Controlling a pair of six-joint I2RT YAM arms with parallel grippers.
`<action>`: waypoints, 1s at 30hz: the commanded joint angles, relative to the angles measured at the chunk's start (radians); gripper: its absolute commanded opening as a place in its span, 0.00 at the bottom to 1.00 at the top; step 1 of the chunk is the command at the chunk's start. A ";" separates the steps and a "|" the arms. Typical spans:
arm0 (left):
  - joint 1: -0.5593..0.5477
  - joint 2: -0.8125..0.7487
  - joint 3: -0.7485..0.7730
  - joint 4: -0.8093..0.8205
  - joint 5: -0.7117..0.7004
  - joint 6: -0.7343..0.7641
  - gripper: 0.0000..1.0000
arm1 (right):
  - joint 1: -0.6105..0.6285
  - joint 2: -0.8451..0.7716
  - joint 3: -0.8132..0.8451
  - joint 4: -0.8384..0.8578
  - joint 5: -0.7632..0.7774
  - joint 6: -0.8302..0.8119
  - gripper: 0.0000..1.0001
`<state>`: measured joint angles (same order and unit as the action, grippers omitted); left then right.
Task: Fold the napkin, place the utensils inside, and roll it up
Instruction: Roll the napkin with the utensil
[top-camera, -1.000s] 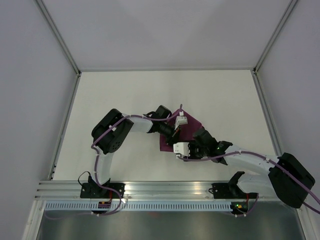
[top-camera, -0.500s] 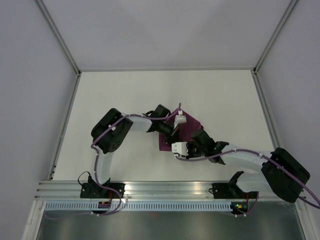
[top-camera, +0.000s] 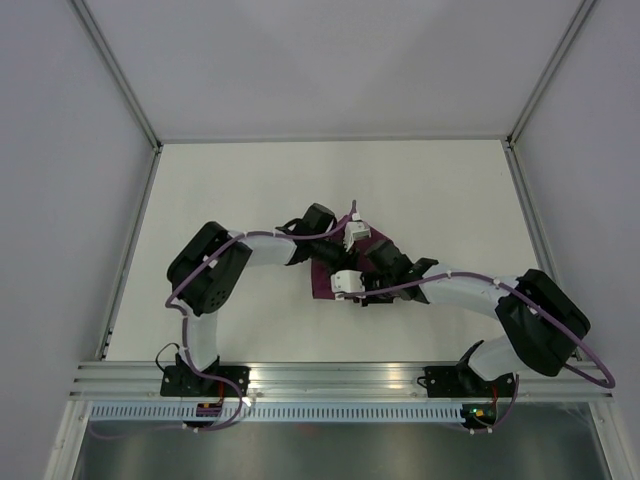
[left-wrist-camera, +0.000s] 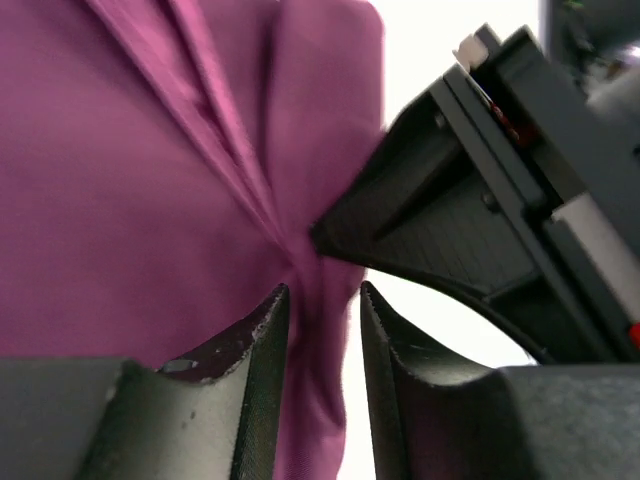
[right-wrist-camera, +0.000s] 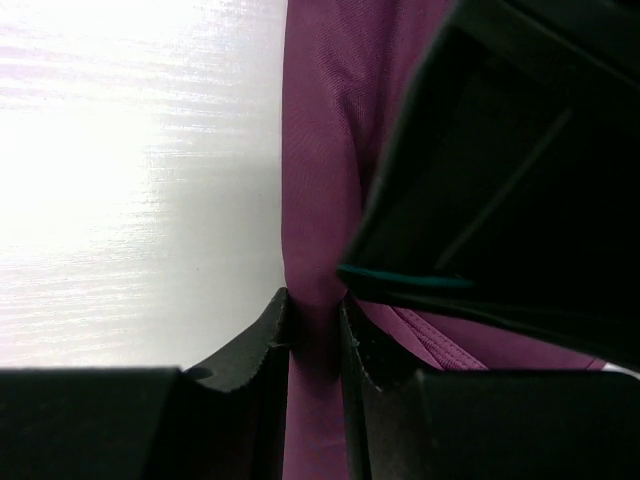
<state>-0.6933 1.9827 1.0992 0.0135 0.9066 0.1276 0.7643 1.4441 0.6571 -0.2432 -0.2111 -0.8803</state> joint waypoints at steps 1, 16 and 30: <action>0.009 -0.096 -0.028 0.124 -0.178 -0.045 0.41 | -0.020 0.076 0.030 -0.211 -0.100 -0.002 0.01; 0.192 -0.412 -0.212 0.404 -0.853 -0.195 0.42 | -0.166 0.392 0.399 -0.649 -0.327 -0.114 0.01; 0.123 -0.824 -0.489 0.727 -0.985 0.068 0.45 | -0.267 0.895 0.878 -0.998 -0.401 -0.137 0.01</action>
<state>-0.5213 1.2083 0.6373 0.6384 -0.1001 0.0471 0.4870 2.1948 1.5223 -1.2472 -0.7174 -0.9756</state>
